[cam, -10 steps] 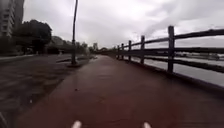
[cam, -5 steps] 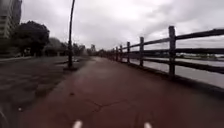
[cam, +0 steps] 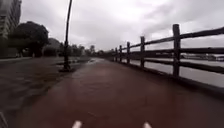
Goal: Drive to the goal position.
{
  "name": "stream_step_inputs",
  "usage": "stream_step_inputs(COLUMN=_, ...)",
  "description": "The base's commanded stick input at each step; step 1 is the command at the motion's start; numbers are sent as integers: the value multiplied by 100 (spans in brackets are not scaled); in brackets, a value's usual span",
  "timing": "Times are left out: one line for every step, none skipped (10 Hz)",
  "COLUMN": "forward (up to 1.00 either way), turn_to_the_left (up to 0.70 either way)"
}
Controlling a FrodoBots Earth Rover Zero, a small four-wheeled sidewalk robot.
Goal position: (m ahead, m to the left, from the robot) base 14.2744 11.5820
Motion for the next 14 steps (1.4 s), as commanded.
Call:
stream_step_inputs(forward=50, turn_to_the_left=0)
stream_step_inputs(forward=50, turn_to_the_left=0)
stream_step_inputs(forward=50, turn_to_the_left=17)
stream_step_inputs(forward=50, turn_to_the_left=50)
stream_step_inputs(forward=50, turn_to_the_left=50)
stream_step_inputs(forward=50, turn_to_the_left=50)
stream_step_inputs(forward=50, turn_to_the_left=50)
stream_step_inputs(forward=50, turn_to_the_left=50)
stream_step_inputs(forward=50, turn_to_the_left=50)
stream_step_inputs(forward=50, turn_to_the_left=50)
stream_step_inputs(forward=50, turn_to_the_left=50)
stream_step_inputs(forward=50, turn_to_the_left=50)
stream_step_inputs(forward=50, turn_to_the_left=50)
stream_step_inputs(forward=50, turn_to_the_left=50)
